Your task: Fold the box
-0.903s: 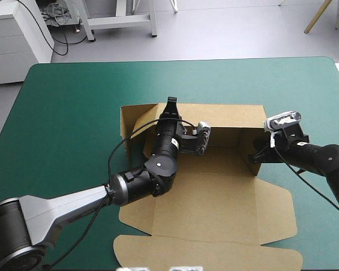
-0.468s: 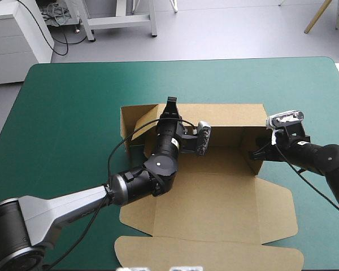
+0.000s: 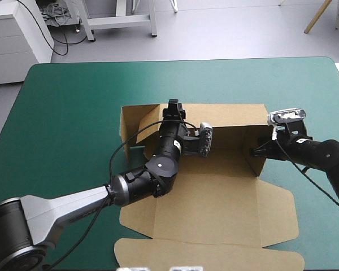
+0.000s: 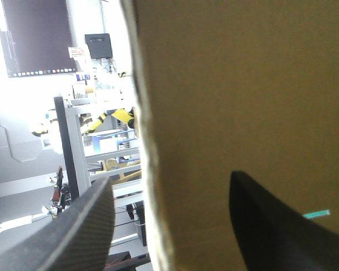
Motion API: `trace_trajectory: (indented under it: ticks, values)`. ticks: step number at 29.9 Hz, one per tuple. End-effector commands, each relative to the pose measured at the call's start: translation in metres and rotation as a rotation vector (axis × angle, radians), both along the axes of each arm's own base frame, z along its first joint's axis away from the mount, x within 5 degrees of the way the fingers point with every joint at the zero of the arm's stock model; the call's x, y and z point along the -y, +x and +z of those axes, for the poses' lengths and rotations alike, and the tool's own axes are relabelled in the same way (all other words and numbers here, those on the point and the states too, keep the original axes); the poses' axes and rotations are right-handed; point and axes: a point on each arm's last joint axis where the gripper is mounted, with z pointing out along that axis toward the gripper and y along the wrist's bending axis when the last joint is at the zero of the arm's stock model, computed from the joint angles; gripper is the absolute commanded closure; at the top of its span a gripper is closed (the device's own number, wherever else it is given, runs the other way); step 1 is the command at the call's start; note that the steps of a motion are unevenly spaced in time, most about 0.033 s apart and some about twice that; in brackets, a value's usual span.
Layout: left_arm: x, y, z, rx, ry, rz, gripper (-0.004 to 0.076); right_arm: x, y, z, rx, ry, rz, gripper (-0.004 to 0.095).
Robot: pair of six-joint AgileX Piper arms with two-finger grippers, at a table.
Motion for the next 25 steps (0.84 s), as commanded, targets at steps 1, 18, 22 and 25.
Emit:
trace_trajectory:
  ticks: [1,18,22,25]
  values:
    - [-0.001,-0.003,0.027,0.104,-0.077,-0.011,0.0280,0.000,-0.001,0.025,0.010,0.034,-0.036,0.0905]
    - [0.016,-0.036,0.052,0.312,-0.140,-0.060,0.0304,0.003,0.040,0.030,-0.128,0.054,-0.082,0.0905]
    - [0.011,-0.046,0.067,0.333,-0.178,-0.064,0.0304,0.002,0.047,0.038,-0.156,0.057,-0.075,0.0905]
    - [0.001,-0.055,0.086,0.358,-0.229,-0.061,0.0328,0.001,0.050,0.050,-0.193,0.052,-0.052,0.0905]
